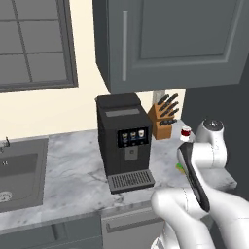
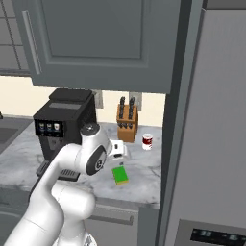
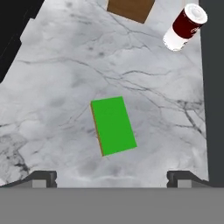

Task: Place the sponge inside the microwave to prepare for sanitizing.

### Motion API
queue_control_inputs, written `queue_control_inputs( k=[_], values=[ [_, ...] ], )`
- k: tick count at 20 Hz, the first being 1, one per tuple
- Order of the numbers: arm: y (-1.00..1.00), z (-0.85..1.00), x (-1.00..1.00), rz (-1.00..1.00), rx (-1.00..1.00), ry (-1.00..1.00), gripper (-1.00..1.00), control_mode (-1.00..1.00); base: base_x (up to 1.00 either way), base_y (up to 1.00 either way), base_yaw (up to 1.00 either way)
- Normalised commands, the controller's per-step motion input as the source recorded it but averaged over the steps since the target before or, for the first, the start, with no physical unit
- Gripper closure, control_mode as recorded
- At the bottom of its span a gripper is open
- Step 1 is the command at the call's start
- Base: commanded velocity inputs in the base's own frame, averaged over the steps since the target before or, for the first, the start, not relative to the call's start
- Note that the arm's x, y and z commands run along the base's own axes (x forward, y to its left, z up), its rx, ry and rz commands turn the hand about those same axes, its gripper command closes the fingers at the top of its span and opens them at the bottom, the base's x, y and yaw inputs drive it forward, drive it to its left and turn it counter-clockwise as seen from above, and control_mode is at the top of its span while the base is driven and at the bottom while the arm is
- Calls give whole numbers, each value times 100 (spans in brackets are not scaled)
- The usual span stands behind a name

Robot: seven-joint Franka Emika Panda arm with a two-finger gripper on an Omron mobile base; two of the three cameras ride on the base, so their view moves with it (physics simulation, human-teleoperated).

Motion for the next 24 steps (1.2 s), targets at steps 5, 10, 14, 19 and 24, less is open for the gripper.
queue_control_inputs(
  k=[5, 10, 14, 19, 24],
  values=[
    [0, -27, 25, 2, 5, 3, -100, -100, 0, 0, 0],
    [0, -24, 28, 0, 0, 13, -100, -100, 0, 0, 0],
    [-11, -11, 24, 0, 0, 13, -100, -100, 0, 0, 0],
    [-23, -25, 25, 0, 0, 18, -100, -100, 0, 0, 0],
    [-23, -40, 19, 0, 0, 12, -100, -100, 0, 0, 0]
  ],
)
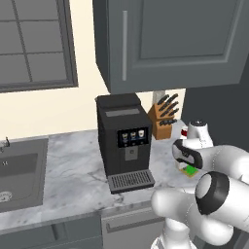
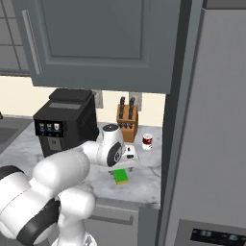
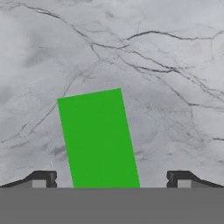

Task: Place the sponge inside the microwave to prepare for sanitizing.

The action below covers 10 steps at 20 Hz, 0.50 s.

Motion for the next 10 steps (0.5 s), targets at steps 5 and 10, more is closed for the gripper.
queue_control_inputs(
  k=[5, 10],
  values=[
    [-2, -29, 1, 0, 0, 0, -100, -100, 0, 0, 0],
    [13, -10, 0, 0, 0, 0, -100, -100, 0, 0, 0]
  ],
)
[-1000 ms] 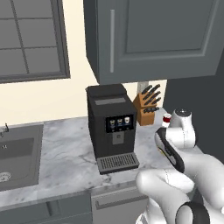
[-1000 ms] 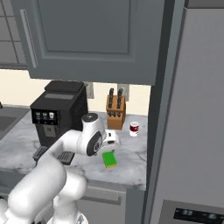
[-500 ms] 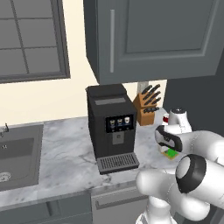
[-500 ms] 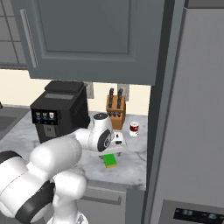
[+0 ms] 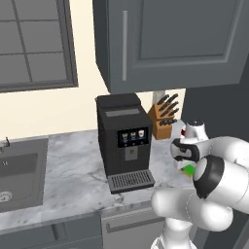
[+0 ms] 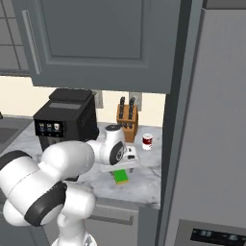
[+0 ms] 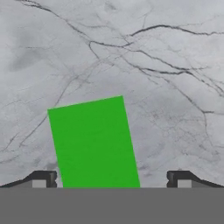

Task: Place the sponge inside the microwave to prepare for sanitizing.

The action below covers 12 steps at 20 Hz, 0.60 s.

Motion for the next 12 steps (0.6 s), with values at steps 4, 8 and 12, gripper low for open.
queue_control_inputs(
  k=[4, 8, 12],
  values=[
    [5, -4, 0, 0, 0, 0, -100, -100, 0, 0, 0],
    [1, -12, 0, 0, 0, 0, -100, -100, 0, 0, 0],
    [0, -22, 0, 0, 0, 0, -100, -100, 0, 0, 0]
  ],
)
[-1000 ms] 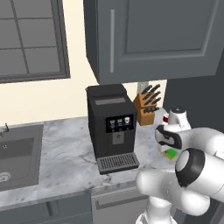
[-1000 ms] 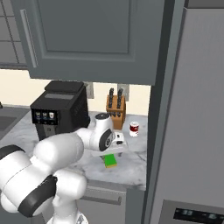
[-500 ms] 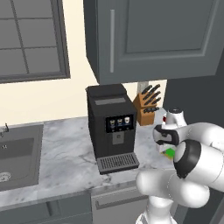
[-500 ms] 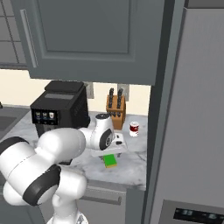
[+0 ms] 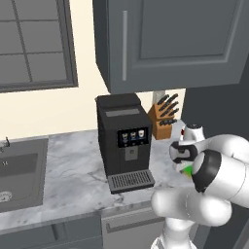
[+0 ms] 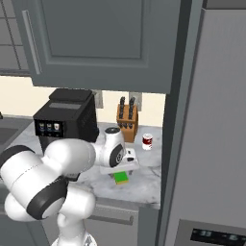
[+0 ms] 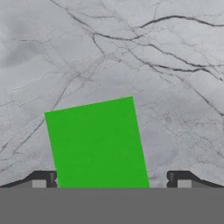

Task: Place the sponge inside the microwave to prepare for sanitizing.

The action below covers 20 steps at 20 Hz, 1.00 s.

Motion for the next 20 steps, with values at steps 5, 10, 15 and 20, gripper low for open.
queue_control_inputs(
  k=[5, 10, 15, 20],
  values=[
    [0, -19, 0, 0, 0, 0, -100, -100, 0, 0, 0],
    [0, -26, 0, 0, 0, -3, -100, -100, 0, 0, 0],
    [0, -21, 0, 0, 7, -3, -100, -100, 0, 0, 0],
    [0, -20, 0, 0, 8, -1, 100, -100, 0, 0, 0]
  ],
)
